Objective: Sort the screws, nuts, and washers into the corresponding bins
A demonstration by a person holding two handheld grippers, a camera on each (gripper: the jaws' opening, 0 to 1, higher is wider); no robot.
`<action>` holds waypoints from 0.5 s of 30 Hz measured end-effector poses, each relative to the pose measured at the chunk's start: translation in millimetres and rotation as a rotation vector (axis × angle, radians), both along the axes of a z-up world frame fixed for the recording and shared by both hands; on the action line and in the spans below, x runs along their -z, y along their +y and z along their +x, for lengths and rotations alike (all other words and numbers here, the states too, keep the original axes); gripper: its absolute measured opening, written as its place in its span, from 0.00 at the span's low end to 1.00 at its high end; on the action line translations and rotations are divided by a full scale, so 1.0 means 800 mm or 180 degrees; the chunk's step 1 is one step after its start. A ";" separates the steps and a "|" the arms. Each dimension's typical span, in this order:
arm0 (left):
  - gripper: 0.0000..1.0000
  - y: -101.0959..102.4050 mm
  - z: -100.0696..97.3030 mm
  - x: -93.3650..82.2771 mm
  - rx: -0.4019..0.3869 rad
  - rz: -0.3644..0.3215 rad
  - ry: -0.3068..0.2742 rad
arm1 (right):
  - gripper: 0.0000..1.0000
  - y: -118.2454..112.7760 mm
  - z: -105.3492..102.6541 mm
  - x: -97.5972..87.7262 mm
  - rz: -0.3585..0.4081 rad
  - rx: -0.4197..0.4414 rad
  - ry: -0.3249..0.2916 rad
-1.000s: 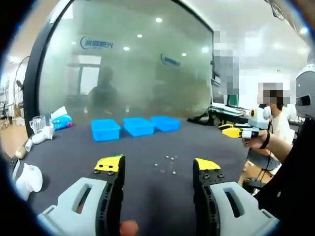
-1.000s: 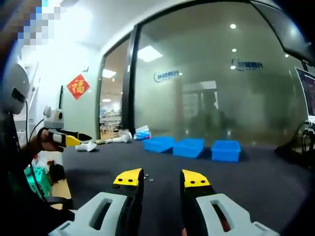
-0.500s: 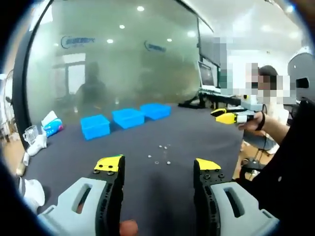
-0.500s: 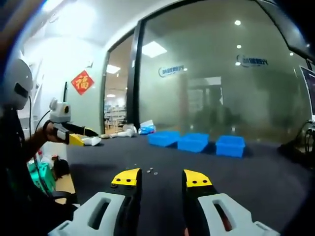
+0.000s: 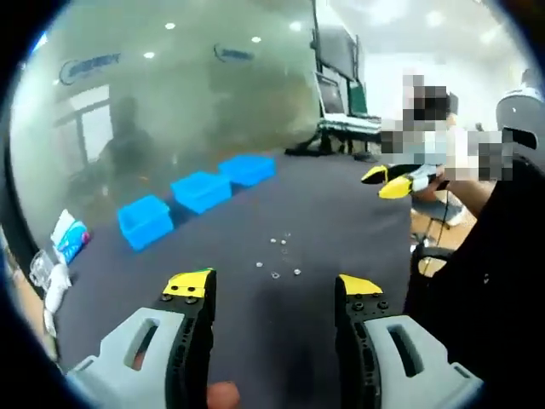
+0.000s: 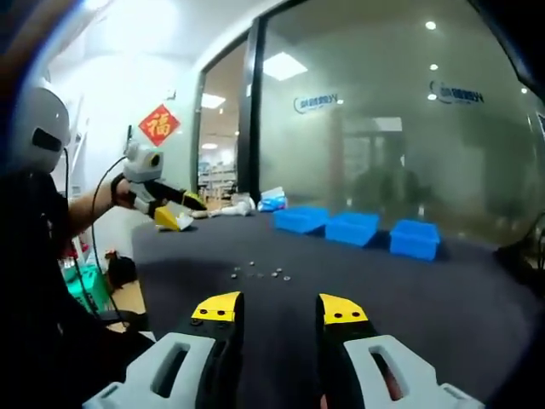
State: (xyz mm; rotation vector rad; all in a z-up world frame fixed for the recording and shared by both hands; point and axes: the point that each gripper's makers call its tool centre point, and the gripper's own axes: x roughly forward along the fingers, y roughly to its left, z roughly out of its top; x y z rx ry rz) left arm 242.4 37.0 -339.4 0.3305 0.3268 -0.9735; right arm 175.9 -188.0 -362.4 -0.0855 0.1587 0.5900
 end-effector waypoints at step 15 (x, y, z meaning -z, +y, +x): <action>0.51 -0.044 0.051 0.034 0.0302 0.0318 0.0555 | 0.31 0.007 -0.004 0.024 -0.0180 -0.0107 0.0148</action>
